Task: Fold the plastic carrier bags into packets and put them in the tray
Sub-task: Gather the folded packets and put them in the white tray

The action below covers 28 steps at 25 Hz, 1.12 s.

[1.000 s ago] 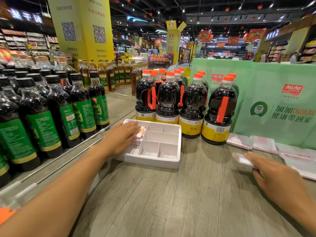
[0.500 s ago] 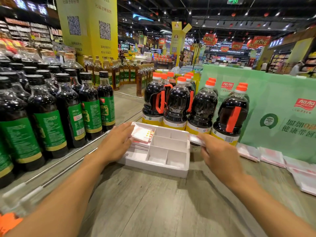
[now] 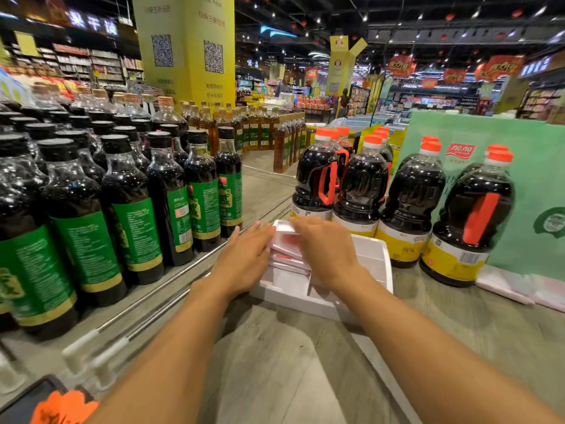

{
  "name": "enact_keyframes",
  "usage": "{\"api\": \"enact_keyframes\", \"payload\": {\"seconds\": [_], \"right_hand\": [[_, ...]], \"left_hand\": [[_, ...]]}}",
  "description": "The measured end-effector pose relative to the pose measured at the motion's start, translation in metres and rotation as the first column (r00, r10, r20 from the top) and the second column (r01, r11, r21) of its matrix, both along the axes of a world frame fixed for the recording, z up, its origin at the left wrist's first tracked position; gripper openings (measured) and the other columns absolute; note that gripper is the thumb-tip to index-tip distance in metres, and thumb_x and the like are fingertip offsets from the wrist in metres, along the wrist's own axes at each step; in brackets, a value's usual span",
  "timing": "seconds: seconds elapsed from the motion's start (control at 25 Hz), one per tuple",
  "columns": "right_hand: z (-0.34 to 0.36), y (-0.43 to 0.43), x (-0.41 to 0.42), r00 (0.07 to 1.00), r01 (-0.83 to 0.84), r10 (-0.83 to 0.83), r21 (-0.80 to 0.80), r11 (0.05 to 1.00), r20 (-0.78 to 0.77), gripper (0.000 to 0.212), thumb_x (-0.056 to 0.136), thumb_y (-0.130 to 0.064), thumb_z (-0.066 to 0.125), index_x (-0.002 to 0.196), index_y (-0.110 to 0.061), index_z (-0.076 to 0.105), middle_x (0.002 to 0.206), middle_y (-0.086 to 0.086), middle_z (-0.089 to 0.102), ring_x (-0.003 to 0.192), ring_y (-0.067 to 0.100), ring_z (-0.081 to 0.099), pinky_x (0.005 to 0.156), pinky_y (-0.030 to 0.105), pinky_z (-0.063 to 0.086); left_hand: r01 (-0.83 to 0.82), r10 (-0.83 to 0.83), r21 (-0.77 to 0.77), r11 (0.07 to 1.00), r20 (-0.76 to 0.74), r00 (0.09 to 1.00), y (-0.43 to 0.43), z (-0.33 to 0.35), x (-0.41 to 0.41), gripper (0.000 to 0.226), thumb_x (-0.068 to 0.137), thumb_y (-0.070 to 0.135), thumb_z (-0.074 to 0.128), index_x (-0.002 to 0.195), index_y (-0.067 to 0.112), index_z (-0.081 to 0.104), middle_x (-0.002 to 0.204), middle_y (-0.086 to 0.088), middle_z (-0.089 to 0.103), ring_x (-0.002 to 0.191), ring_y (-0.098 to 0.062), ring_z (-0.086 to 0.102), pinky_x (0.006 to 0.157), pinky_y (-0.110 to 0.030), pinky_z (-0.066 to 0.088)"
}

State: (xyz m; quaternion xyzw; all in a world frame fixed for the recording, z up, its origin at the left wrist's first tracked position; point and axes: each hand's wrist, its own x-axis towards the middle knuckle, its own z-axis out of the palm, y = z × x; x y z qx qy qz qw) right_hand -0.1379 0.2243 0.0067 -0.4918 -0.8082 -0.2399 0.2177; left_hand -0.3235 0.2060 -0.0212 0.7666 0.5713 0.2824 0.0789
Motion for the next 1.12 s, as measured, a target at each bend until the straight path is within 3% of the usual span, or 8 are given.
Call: {"api": "enact_keyframes", "payload": {"seconds": [0.08,0.2,0.32,0.48,0.56,0.68,0.92,1.12], "right_hand": [[-0.003,0.003,-0.009,1.0,0.016,-0.017,-0.08,0.997,-0.019,0.029,0.091,-0.012,0.056,0.115,-0.023,0.067,0.1,-0.002,0.07,0.09,0.023,0.068,0.061,0.034,0.042],[0.001,0.001,-0.012,0.998,0.055,-0.058,-0.229,0.972,-0.006,0.04,0.097,-0.015,0.05,0.137,-0.019,0.055,0.133,0.004,0.061,0.12,0.026,0.059,0.083,0.04,0.052],[-0.001,-0.005,-0.009,0.997,0.082,-0.073,-0.388,0.918,0.039,0.051,0.101,-0.028,0.044,0.15,-0.015,0.039,0.158,0.011,0.038,0.144,0.029,0.037,0.104,0.044,0.043],[-0.015,-0.006,-0.006,0.995,0.084,-0.048,-0.486,0.87,0.086,0.065,0.106,-0.042,0.03,0.162,-0.013,0.012,0.171,0.013,0.005,0.158,0.026,0.002,0.126,0.048,0.014],[-0.017,-0.007,-0.006,0.992,0.103,-0.053,-0.495,0.863,0.115,0.068,0.107,-0.046,0.026,0.163,-0.015,0.005,0.171,0.01,-0.003,0.158,0.024,-0.005,0.127,0.05,0.007],[-0.02,-0.014,-0.008,0.993,0.103,-0.056,-0.493,0.864,0.108,0.069,0.106,-0.051,0.025,0.163,-0.017,0.006,0.171,0.006,0.001,0.158,0.024,-0.004,0.126,0.054,0.003],[-0.016,-0.013,-0.015,0.976,0.197,-0.117,-0.527,0.827,0.182,0.075,0.104,-0.057,0.034,0.163,-0.02,0.006,0.171,0.003,0.003,0.157,0.03,0.003,0.123,0.06,0.003],[-0.019,-0.015,-0.015,0.985,0.166,-0.123,-0.484,0.859,0.12,0.071,0.103,-0.053,0.035,0.162,-0.02,0.015,0.164,0.005,0.022,0.151,0.032,0.016,0.123,0.059,0.006]], "left_hand": [[0.001,-0.001,-0.002,1.0,0.016,1.0,0.001,-0.001,-0.001,0.051,0.109,0.022,0.035,0.159,0.027,0.031,0.166,0.01,0.027,0.155,-0.009,0.011,0.128,-0.042,-0.002],[-0.001,0.001,0.002,1.0,0.061,0.998,0.002,-0.002,-0.003,0.048,0.108,0.02,0.039,0.155,0.025,0.038,0.163,0.008,0.034,0.155,-0.012,0.016,0.127,-0.042,0.002],[-0.001,0.001,-0.004,1.0,0.056,0.998,0.004,-0.003,-0.005,0.049,0.106,0.02,0.043,0.155,0.025,0.04,0.162,0.008,0.037,0.154,-0.013,0.018,0.126,-0.042,0.004],[-0.008,0.009,-0.011,1.0,0.043,0.999,0.002,-0.002,-0.004,0.051,0.105,0.019,0.045,0.155,0.026,0.04,0.161,0.008,0.037,0.154,-0.015,0.019,0.127,-0.044,0.003],[-0.043,0.043,-0.001,0.999,0.013,0.999,-0.001,0.0,-0.003,0.051,0.105,0.021,0.043,0.155,0.029,0.038,0.161,0.011,0.036,0.154,-0.014,0.018,0.126,-0.046,-0.003],[-0.089,0.088,-0.027,0.996,-0.046,0.995,-0.004,-0.001,-0.004,0.051,0.108,0.028,0.038,0.157,0.035,0.031,0.163,0.016,0.031,0.155,-0.011,0.013,0.125,-0.05,-0.01],[-0.086,0.084,-0.024,0.996,-0.079,0.993,-0.005,0.0,-0.003,0.051,0.109,0.032,0.035,0.159,0.035,0.028,0.164,0.015,0.03,0.155,-0.01,0.012,0.125,-0.049,-0.008],[-0.081,0.085,0.042,0.996,-0.083,0.993,-0.005,-0.001,-0.003,0.05,0.106,0.024,0.042,0.156,0.029,0.037,0.16,0.01,0.038,0.151,-0.011,0.023,0.125,-0.048,-0.001]]}}
